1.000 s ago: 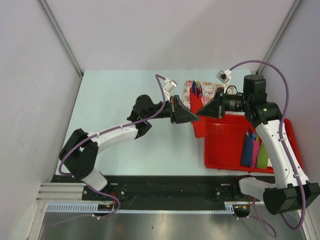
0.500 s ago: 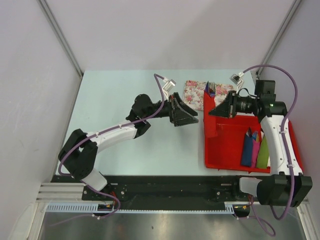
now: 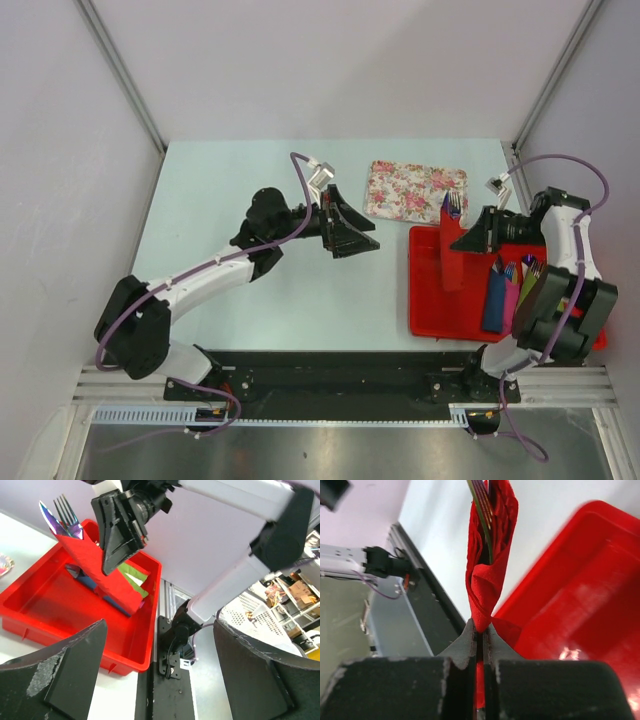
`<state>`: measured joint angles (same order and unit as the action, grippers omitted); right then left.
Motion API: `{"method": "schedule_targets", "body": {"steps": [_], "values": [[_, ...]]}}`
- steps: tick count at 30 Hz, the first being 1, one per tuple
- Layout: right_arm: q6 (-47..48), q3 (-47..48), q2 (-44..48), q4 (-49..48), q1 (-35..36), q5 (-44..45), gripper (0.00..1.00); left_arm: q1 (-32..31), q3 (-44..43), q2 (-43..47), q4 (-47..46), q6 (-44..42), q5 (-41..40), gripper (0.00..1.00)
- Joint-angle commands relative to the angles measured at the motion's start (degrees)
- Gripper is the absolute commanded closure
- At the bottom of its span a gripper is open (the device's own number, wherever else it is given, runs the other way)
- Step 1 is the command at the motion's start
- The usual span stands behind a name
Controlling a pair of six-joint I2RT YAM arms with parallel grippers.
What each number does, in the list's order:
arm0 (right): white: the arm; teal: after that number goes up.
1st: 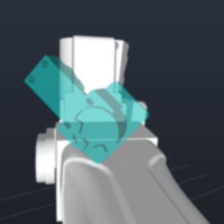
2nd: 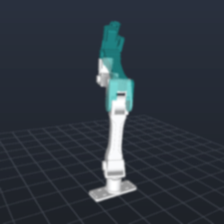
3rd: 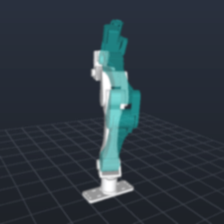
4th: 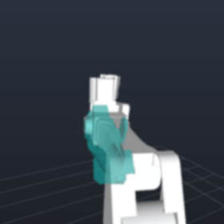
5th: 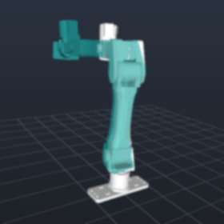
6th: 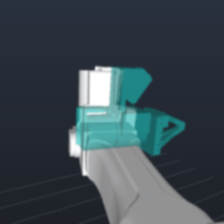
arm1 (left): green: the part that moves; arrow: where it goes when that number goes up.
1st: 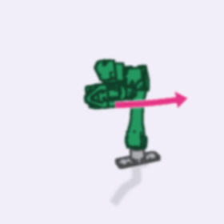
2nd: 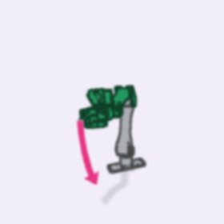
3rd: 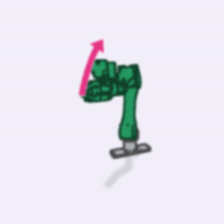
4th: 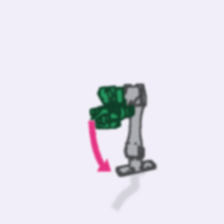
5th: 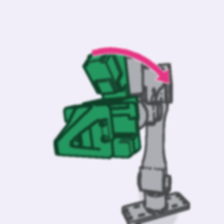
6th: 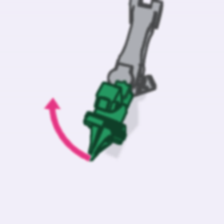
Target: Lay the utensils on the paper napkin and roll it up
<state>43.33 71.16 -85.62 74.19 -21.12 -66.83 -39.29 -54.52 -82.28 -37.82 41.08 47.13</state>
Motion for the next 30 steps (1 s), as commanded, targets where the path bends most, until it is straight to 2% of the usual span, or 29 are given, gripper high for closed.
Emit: {"method": "schedule_targets", "body": {"steps": [1, 10, 17, 21, 25, 30], "values": [[13.60, -0.75, -5.24, 12.64, -3.21, 2.05, 1.00, 0.79, 0.91, 1.86, 1.79, -3.37, 1.12, 0.08], [18.01, -3.66, -15.96, 12.90, -6.03, 7.24, 1.00, 2.20, 2.14, 2.04, 3.11, -3.99, 1.21, 0.08], [17.23, -3.22, -18.96, 12.82, -3.84, 7.41, 1.00, 2.46, 2.67, 1.25, 2.67, -3.90, 1.03, 0.08], [15.21, -1.82, -20.98, 12.91, -1.12, 7.68, 1.00, 3.16, 2.75, 1.07, 2.58, -3.73, 1.20, 0.08], [8.81, 0.91, -23.27, 12.38, -1.73, 6.71, 1.00, 3.69, 3.46, 1.16, 2.32, -2.94, 1.12, 0.08], [7.91, 1.88, -23.37, 12.29, -2.69, 9.86, 1.00, 4.22, 5.21, 1.25, 0.56, -1.80, 0.94, 0.08]]}}
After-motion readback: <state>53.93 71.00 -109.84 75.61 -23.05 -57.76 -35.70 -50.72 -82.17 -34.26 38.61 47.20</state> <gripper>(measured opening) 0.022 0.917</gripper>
